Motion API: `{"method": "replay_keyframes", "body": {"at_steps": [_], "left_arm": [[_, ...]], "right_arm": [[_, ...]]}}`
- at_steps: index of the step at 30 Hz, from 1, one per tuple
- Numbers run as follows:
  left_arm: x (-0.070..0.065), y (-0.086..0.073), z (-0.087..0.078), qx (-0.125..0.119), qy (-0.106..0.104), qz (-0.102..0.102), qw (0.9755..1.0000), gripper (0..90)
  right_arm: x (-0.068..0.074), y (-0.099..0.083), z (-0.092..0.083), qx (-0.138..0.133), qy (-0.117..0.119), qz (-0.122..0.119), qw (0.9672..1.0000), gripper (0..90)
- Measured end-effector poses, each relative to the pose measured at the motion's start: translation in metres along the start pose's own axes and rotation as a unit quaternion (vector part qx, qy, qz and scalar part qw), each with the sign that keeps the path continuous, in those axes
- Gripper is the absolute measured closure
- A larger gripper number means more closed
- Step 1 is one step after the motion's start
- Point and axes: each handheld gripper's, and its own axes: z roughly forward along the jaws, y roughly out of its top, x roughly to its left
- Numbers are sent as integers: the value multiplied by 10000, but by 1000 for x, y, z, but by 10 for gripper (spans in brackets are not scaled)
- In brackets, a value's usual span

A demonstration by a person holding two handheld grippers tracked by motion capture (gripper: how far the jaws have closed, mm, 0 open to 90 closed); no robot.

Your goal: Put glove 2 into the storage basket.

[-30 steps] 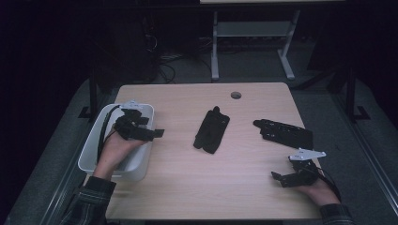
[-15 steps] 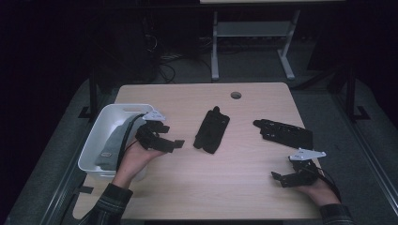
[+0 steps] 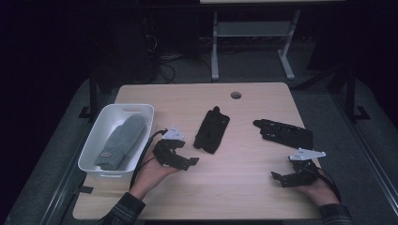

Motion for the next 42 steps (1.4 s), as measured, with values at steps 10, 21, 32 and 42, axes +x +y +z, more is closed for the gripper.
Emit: {"method": "replay_keyframes", "body": {"at_steps": [10,21,32,42], "left_arm": [[-3,-30,17,247,158,270,9992,130],[0,-51,31,622,235,616,9959,125],[4,-65,30,70,117,770,9969,125],[4,-65,30,89,123,769,9969,124]], "right_arm": [[-1,2,-3,17,45,-40,10000,152],[-1,10,-13,-33,-28,-51,10000,468],[-15,32,-17,-23,-175,14,9998,900],[-52,49,-9,-59,-551,228,9982,900]]}}
